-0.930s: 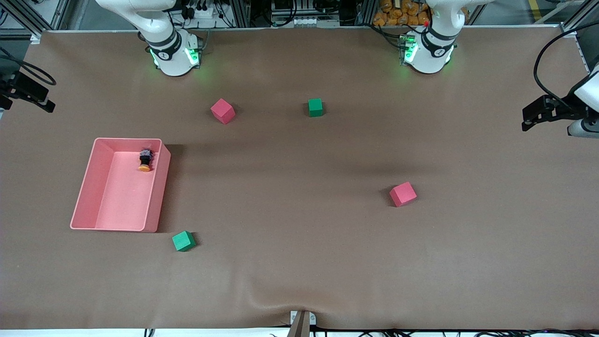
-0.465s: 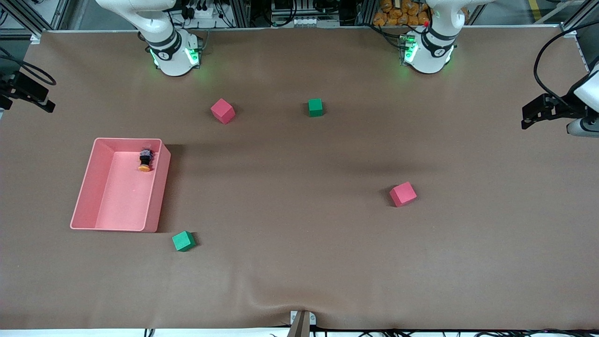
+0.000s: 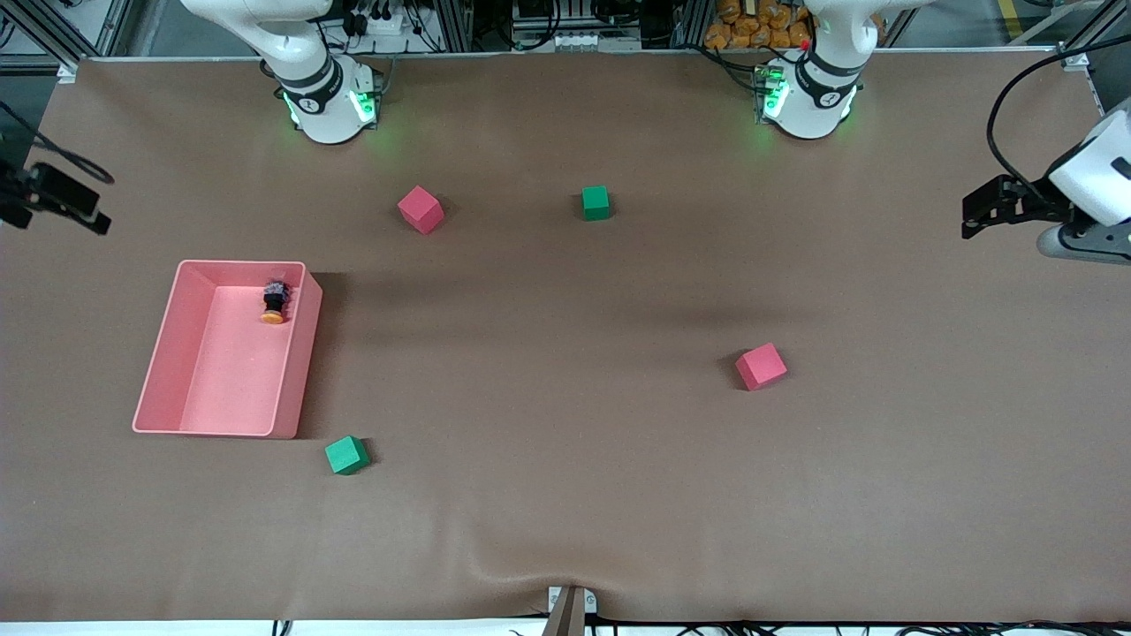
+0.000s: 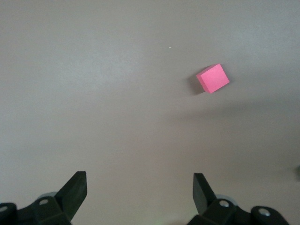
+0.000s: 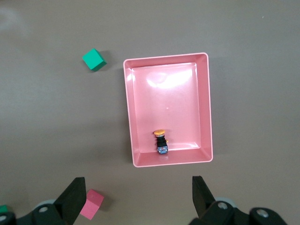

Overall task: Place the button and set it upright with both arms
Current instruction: 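Reach the right gripper over the yellow button in the pink tray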

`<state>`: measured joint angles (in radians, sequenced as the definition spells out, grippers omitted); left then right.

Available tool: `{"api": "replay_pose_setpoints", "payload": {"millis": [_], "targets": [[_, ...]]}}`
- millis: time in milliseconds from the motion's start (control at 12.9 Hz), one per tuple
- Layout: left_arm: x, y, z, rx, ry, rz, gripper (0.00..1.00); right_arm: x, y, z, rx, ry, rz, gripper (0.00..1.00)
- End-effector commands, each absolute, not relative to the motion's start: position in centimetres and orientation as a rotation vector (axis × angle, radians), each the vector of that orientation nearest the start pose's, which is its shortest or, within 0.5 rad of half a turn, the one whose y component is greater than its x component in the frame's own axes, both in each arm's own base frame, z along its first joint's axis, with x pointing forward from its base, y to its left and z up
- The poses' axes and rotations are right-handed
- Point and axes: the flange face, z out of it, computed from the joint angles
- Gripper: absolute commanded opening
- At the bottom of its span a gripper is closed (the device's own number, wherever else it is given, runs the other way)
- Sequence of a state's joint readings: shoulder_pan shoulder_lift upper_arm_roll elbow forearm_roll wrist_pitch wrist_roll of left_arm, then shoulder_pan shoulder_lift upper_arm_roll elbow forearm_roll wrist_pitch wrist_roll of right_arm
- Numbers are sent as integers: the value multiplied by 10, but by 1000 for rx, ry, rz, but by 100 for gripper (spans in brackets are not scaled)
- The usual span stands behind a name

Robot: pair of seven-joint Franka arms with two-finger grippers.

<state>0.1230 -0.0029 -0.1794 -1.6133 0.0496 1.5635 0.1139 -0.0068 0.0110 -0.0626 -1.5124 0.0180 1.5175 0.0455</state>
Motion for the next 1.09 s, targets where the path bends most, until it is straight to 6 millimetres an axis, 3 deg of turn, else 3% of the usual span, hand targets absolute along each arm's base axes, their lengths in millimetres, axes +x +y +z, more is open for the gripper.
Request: {"api": "replay_pose_setpoints", "payload": {"millis": [0, 78, 233, 310, 388, 620, 775, 1008], "targets": [[548, -28, 608, -3078, 249, 87, 100, 571, -54, 609, -3117, 236, 85, 100], [547, -33, 610, -3076, 263, 82, 100, 578, -61, 592, -3102, 257, 127, 100], [546, -36, 609, -3077, 239, 83, 100, 608, -53, 526, -3101, 212, 285, 100], [546, -36, 608, -3079, 204, 85, 100, 618, -41, 514, -3112, 179, 294, 100], [547, -38, 608, -3080, 187, 84, 100, 618, -36, 515, -3118, 159, 297, 100], [546, -39, 606, -3079, 178, 91, 100, 598, -39, 481, -3078, 163, 538, 100], [545, -38, 602, -3079, 176, 103, 100, 580, -36, 473, -3066, 159, 595, 100], [546, -38, 599, -3079, 176, 105, 100, 562, -53, 413, -3058, 198, 663, 100]]}}
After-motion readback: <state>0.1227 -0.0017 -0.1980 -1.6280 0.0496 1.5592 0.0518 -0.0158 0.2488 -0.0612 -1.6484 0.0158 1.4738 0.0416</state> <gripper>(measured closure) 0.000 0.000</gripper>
